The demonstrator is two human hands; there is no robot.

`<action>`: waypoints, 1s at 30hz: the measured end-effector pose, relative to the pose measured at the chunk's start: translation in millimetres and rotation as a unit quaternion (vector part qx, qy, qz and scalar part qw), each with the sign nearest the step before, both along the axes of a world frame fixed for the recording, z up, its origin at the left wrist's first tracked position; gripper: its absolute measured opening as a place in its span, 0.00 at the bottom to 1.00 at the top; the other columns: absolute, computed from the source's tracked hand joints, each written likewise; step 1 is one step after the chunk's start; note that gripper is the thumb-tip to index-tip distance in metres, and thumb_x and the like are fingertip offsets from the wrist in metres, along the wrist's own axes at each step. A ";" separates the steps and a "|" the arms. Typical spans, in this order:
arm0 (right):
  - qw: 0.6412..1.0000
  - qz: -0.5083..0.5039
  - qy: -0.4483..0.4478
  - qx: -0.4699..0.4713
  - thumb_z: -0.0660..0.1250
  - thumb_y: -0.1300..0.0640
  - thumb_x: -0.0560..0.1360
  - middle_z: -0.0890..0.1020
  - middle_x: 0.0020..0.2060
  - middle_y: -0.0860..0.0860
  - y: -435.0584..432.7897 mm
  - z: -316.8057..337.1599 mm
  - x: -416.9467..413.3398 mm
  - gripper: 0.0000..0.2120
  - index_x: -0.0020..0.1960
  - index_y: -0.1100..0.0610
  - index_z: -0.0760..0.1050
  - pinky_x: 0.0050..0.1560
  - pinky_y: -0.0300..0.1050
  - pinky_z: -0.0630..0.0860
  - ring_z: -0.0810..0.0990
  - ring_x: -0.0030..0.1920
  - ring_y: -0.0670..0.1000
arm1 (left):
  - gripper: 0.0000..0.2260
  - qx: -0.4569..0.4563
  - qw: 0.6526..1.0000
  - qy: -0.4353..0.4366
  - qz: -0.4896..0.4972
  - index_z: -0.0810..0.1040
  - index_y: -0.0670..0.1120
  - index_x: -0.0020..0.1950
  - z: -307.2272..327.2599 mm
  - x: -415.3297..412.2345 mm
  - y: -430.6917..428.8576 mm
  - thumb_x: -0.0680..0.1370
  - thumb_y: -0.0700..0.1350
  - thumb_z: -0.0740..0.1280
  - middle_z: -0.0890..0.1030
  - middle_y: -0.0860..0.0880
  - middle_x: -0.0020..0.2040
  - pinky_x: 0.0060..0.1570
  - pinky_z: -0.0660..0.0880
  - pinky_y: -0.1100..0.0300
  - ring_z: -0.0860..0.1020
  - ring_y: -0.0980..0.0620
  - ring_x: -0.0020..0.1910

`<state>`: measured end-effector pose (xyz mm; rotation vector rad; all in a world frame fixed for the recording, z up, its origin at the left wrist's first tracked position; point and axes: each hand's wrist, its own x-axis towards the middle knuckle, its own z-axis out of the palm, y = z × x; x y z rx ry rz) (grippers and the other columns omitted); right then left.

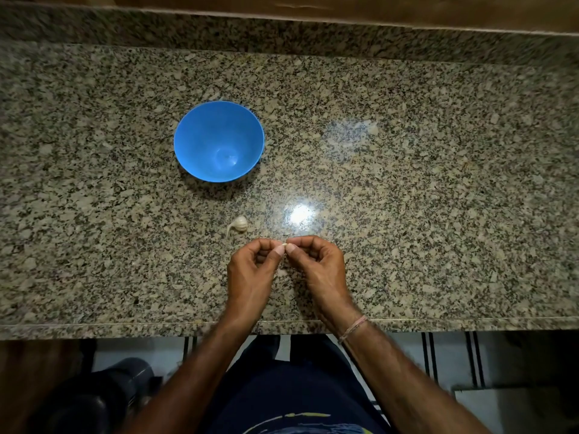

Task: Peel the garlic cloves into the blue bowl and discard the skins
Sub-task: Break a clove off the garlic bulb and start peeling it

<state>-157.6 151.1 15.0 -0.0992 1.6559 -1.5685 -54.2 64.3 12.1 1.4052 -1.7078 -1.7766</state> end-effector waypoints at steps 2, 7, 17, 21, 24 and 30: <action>1.000 -0.008 -0.011 -0.002 0.73 0.65 0.78 0.87 0.50 0.57 0.6 -0.8 1.5 0.06 0.54 0.63 0.82 0.55 0.43 0.83 0.87 0.53 0.52 | 0.03 -0.021 1.000 -0.010 0.001 0.84 0.49 0.53 0.4 -0.3 2.4 0.81 0.46 0.72 0.87 0.52 0.47 0.50 0.82 0.61 0.85 0.57 0.47; 1.000 -0.019 -0.003 0.003 0.73 0.65 0.78 0.88 0.49 0.57 2.8 -4.4 4.4 0.05 0.54 0.63 0.83 0.58 0.50 0.84 0.88 0.53 0.55 | 0.02 -0.021 1.000 -0.008 0.002 0.84 0.49 0.53 -1.6 0.4 3.7 0.81 0.44 0.73 0.87 0.51 0.46 0.50 0.82 0.59 0.85 0.55 0.47; 0.997 0.007 0.064 0.050 0.73 0.56 0.79 0.88 0.45 0.55 7.9 -14.9 7.8 0.06 0.49 0.59 0.84 0.57 0.54 0.84 0.87 0.50 0.55 | 0.02 -0.016 0.999 -0.042 -0.006 0.85 0.49 0.49 -5.9 0.6 5.7 0.80 0.46 0.73 0.86 0.51 0.43 0.45 0.82 0.60 0.84 0.54 0.44; 0.995 0.014 0.062 0.075 0.72 0.53 0.80 0.87 0.41 0.54 9.0 -15.0 2.3 0.09 0.47 0.59 0.84 0.54 0.53 0.85 0.86 0.44 0.52 | 0.03 -0.047 0.997 -0.064 -0.012 0.85 0.49 0.48 -4.6 2.0 6.8 0.80 0.46 0.73 0.85 0.52 0.41 0.40 0.76 0.69 0.82 0.61 0.40; 0.992 0.036 0.090 0.081 0.72 0.51 0.80 0.86 0.40 0.52 10.0 -16.6 -1.0 0.09 0.46 0.56 0.83 0.55 0.56 0.85 0.85 0.44 0.52 | 0.06 -0.057 0.996 -0.062 -0.015 0.85 0.49 0.49 -1.0 1.2 5.7 0.81 0.50 0.72 0.86 0.54 0.43 0.41 0.77 0.70 0.83 0.61 0.43; 0.980 0.080 0.167 0.076 0.74 0.55 0.79 0.87 0.44 0.50 11.4 -18.6 -1.9 0.06 0.50 0.58 0.84 0.52 0.47 0.85 0.86 0.47 0.47 | 0.05 -0.049 0.998 -0.041 -0.024 0.86 0.49 0.52 -2.5 0.3 1.7 0.80 0.49 0.73 0.87 0.54 0.45 0.41 0.76 0.71 0.83 0.61 0.44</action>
